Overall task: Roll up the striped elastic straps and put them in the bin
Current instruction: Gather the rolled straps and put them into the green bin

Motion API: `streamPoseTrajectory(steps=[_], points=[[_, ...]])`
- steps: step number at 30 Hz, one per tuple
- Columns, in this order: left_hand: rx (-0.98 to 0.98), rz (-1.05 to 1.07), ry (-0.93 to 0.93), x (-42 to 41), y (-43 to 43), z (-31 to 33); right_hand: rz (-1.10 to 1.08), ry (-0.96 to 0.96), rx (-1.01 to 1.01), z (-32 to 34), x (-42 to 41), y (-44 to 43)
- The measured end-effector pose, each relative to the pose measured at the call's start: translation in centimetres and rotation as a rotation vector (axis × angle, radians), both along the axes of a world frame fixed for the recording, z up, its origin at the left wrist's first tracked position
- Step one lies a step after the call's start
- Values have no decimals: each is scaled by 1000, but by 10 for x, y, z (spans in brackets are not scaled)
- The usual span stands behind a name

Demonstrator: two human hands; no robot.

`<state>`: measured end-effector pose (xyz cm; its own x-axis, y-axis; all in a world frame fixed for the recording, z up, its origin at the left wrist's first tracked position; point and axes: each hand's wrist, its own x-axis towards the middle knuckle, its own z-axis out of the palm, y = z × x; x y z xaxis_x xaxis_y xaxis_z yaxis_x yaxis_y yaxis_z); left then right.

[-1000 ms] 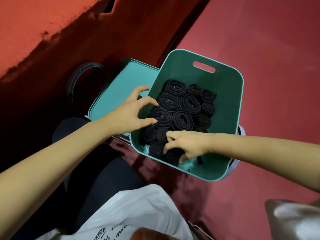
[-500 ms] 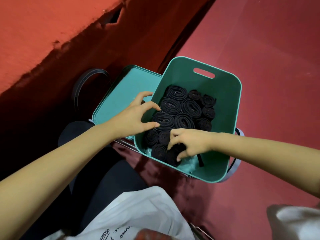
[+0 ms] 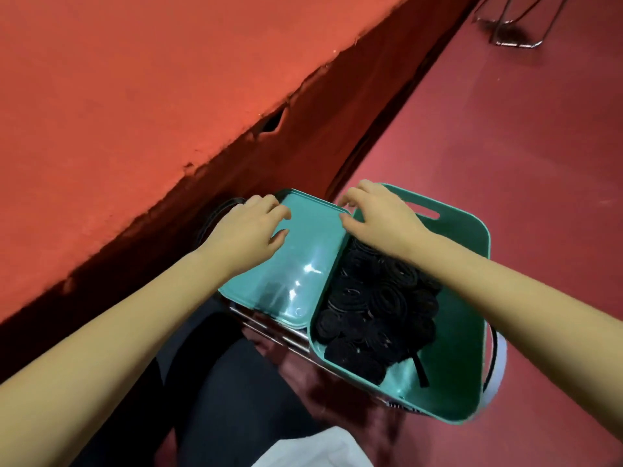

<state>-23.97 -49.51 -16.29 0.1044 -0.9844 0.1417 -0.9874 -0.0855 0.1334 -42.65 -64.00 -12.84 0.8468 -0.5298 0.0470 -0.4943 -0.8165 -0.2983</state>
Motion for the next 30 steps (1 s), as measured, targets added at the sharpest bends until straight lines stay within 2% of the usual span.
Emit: streamPoseTrajectory(steps=[4, 9, 12, 15, 20, 24, 27, 30], points=[[63, 55, -95, 28, -5, -14, -31, 54, 42, -15, 52, 10], [202, 126, -115, 53, -17, -43, -161, 242, 44, -49, 94, 9], [304, 142, -137, 64, -29, -59, -248, 341, 138, -68, 108, 1], [365, 156, -105, 77, -40, -76, -295, 473, 232, -84, 116, -4], [478, 177, -13, 87, -52, -102, -280, 596, 261, -116, 128, 3], [566, 320, 173, 82, -48, -129, -219, 660, 252, -127, 133, 7], [555, 389, 314, 82, -46, -148, -194, 690, 235, -131, 130, 6], [472, 535, 601, 91, -42, -155, -204, 678, 241, -130, 126, 2]])
